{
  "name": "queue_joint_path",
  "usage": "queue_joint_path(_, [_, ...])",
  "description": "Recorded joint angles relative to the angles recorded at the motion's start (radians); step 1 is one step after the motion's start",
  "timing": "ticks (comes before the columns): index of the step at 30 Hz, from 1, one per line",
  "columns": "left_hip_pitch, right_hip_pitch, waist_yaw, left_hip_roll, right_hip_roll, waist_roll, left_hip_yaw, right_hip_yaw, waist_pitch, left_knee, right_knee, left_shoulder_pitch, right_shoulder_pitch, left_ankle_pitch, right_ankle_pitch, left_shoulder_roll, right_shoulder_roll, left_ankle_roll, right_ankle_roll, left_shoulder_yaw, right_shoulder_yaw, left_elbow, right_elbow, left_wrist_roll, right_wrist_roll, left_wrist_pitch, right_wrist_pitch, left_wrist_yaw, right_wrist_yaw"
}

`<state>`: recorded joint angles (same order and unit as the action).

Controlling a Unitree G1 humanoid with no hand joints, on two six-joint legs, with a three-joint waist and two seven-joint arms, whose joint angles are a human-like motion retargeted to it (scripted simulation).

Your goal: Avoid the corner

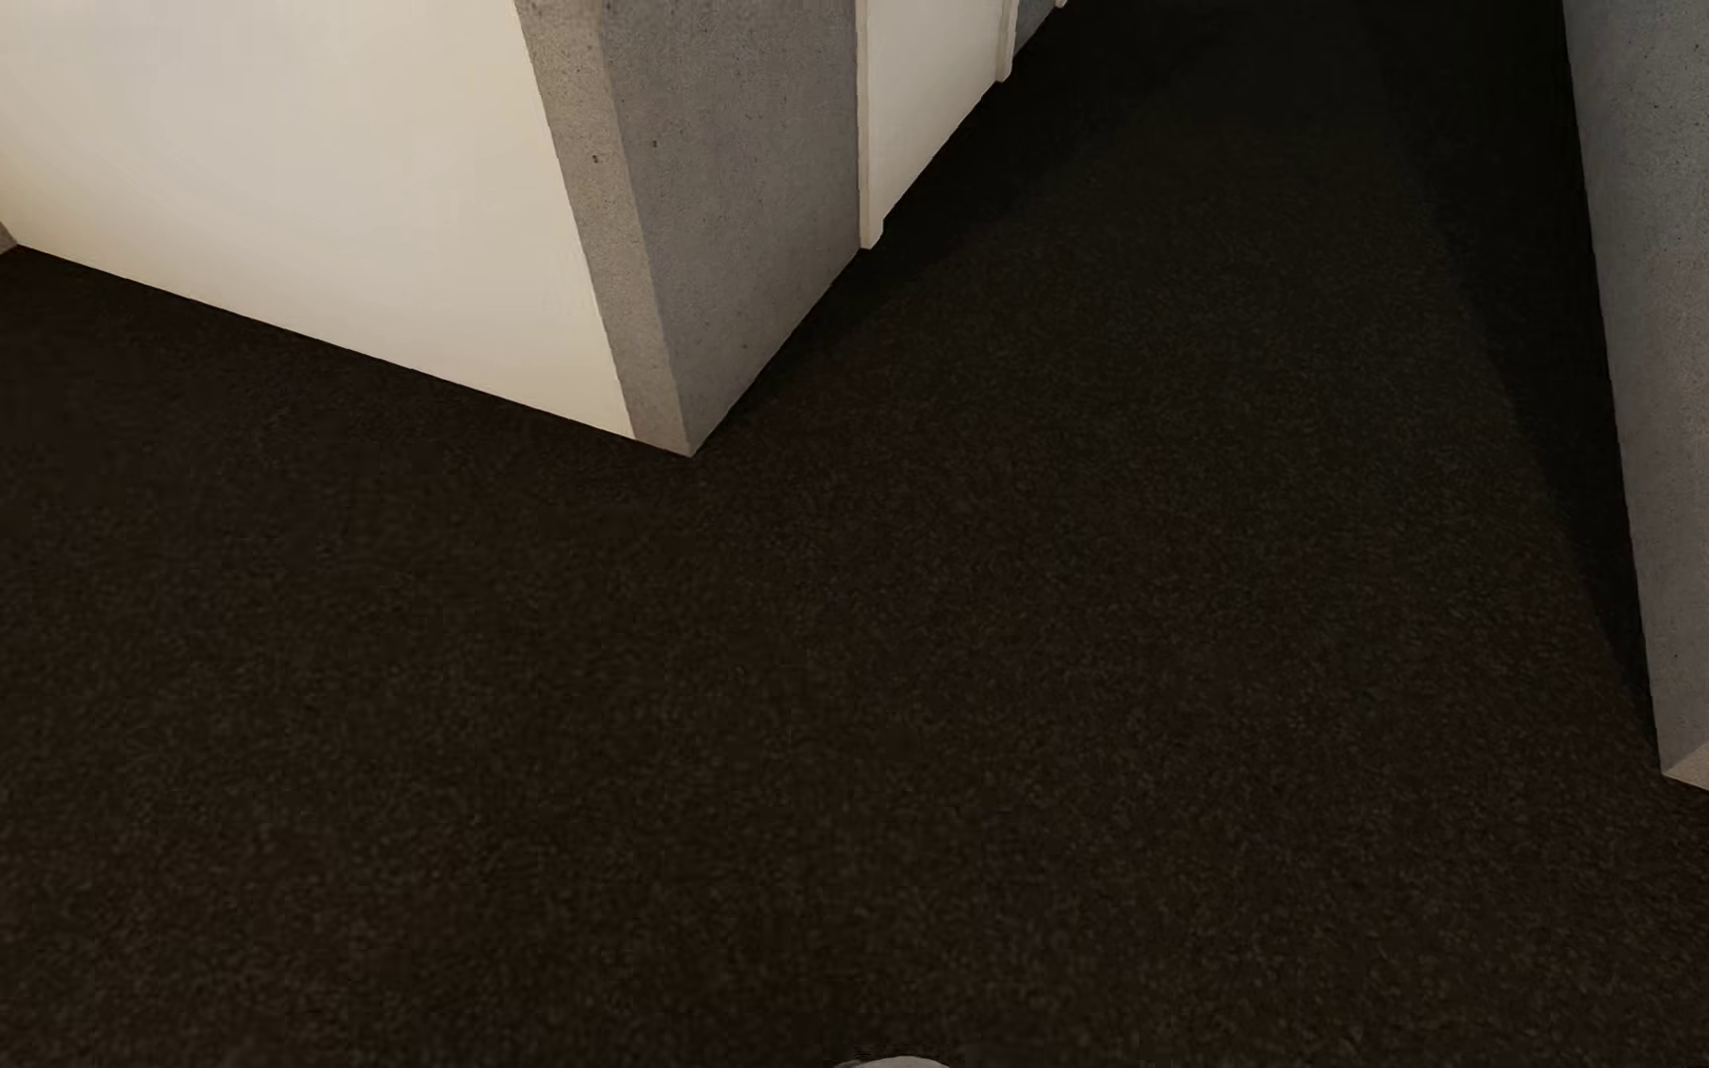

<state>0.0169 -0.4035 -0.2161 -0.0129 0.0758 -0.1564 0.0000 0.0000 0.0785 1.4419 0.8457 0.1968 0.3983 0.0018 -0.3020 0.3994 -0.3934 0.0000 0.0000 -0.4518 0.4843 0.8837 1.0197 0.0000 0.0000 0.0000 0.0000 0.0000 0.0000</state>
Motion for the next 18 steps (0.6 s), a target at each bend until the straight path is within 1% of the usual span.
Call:
queue_joint_path(1, [-0.114,0.104,0.072,-0.018,0.022,-0.027,0.000,0.000,0.003,0.098,-0.065,0.024,-0.008,-0.016,0.038,0.007,0.009,0.000,0.000,-0.063,-0.017,0.036,-0.074,0.000,0.000,0.000,0.000,0.000,0.000])
queue_joint_path(2, [-0.217,0.231,0.123,-0.039,0.033,-0.046,0.000,0.000,0.005,0.084,-0.147,0.070,-0.028,0.006,0.069,-0.004,0.016,0.000,0.000,-0.057,-0.036,0.072,-0.151,0.000,0.000,0.000,0.000,0.000,0.000])
queue_joint_path(3, [-0.318,0.331,0.192,-0.059,0.032,-0.060,0.000,0.000,0.003,-0.024,-0.221,0.102,-0.048,0.075,0.109,-0.006,0.023,0.000,0.000,-0.086,-0.051,0.088,-0.209,0.000,0.000,0.000,0.000,0.000,0.000])
queue_joint_path(4, [-0.393,0.417,0.255,-0.074,0.015,-0.073,0.000,0.000,-0.002,-0.215,-0.278,0.140,-0.068,0.164,0.144,-0.009,0.029,0.000,0.000,-0.107,-0.060,0.091,-0.262,0.000,0.000,0.000,0.000,0.000,0.000])
queue_joint_path(5, [-0.446,0.506,0.310,-0.064,-0.010,-0.073,0.000,0.000,-0.001,-0.436,-0.326,0.175,-0.091,0.253,0.182,-0.014,0.029,0.000,0.000,-0.112,-0.062,0.083,-0.315,0.000,0.000,0.000,0.000,0.000,0.000])
queue_joint_path(6, [-0.496,0.575,0.339,-0.053,-0.039,-0.065,0.000,0.000,-0.010,-0.643,-0.357,0.206,-0.113,0.284,0.199,-0.026,0.021,0.000,0.000,-0.109,-0.068,0.084,-0.368,0.000,0.000,0.000,0.000,0.000,0.000])
queue_joint_path(7, [-0.526,0.652,0.344,-0.033,-0.062,-0.043,0.000,0.000,-0.018,-0.827,-0.367,0.231,-0.132,0.158,0.238,-0.034,0.005,0.000,0.000,-0.117,-0.071,0.066,-0.428,0.000,0.000,0.000,0.000,0.000,0.000])
queue_joint_path(8, [-0.579,0.676,0.365,-0.008,-0.093,-0.026,0.000,0.000,-0.041,-0.953,-0.368,0.233,-0.136,-0.064,0.282,-0.053,-0.014,0.000,0.000,-0.102,-0.095,0.087,-0.496,0.000,0.000,0.000,0.000,0.000,0.000])
queue_joint_path(9, [-0.603,0.708,0.389,0.015,-0.132,-0.020,0.000,0.000,-0.041,-0.990,-0.356,0.230,-0.142,-0.248,0.332,-0.052,-0.020,0.000,0.000,-0.108,-0.106,0.081,-0.537,0.000,0.000,0.000,0.000,0.000,0.000])
queue_joint_path(10, [-0.622,0.746,0.421,0.023,-0.177,-0.022,0.000,0.000,-0.033,-0.976,-0.338,0.228,-0.144,-0.275,0.423,-0.047,-0.019,0.000,0.000,-0.096,-0.121,0.073,-0.550,0.000,0.000,0.000,0.000,0.000,0.000])
queue_joint_path(11, [-0.653,0.770,0.426,0.007,-0.202,-0.030,0.000,0.000,-0.042,-0.934,-0.312,0.217,-0.134,-0.155,0.526,-0.038,-0.007,0.000,0.000,-0.093,-0.126,0.083,-0.523,0.000,0.000,0.000,0.000,0.000,0.000])
queue_joint_path(12, [-0.691,0.755,0.407,-0.030,-0.227,-0.043,0.000,0.000,-0.069,-0.872,-0.241,0.200,-0.113,0.057,0.676,-0.030,0.006,0.000,0.000,-0.092,-0.129,0.094,-0.477,0.000,0.000,0.000,0.000,0.000,0.000])
queue_joint_path(13, [-0.719,0.689,0.375,-0.074,-0.243,-0.060,0.000,0.000,-0.089,-0.761,-0.104,0.181,-0.096,0.199,0.816,-0.026,0.023,0.000,0.000,-0.083,-0.124,0.113,-0.398,0.000,0.000,0.000,0.000,0.000,0.000])
queue_joint_path(14, [-0.674,0.606,0.345,-0.122,-0.251,-0.075,0.000,0.000,-0.061,-0.666,0.095,0.148,-0.093,0.198,0.781,-0.013,0.034,0.000,0.000,-0.083,-0.107,0.122,-0.319,0.000,0.000,0.000,0.000,0.000,0.000])
queue_joint_path(15, [-0.588,0.475,0.310,-0.169,-0.235,-0.073,0.000,0.000,-0.038,-0.655,0.328,0.105,-0.106,0.172,0.547,-0.003,0.039,0.000,0.000,-0.072,-0.067,0.119,-0.247,0.000,0.000,0.000,0.000,0.000,0.000])
queue_joint_path(16, [-0.429,0.379,0.270,-0.190,-0.223,-0.062,0.000,0.000,-0.005,-0.721,0.471,0.064,-0.105,0.123,0.293,0.004,0.036,0.000,0.000,-0.059,-0.037,0.114,-0.194,0.000,0.000,0.000,0.000,0.000,0.000])
queue_joint_path(17, [-0.305,0.252,0.216,-0.190,-0.196,-0.033,0.000,0.000,-0.005,-0.783,0.534,0.025,-0.085,0.054,0.112,0.012,0.028,0.000,0.000,-0.063,-0.026,0.099,-0.166,0.000,0.000,0.000,0.000,0.000,0.000])
queue_joint_path(18, [-0.138,0.189,0.152,-0.173,-0.173,-0.007,0.000,0.000,0.026,-0.860,0.478,0.014,-0.065,-0.023,0.021,0.042,0.012,0.000,0.000,-0.070,-0.005,0.012,-0.142,0.000,0.000,0.000,0.000,0.000,0.000])
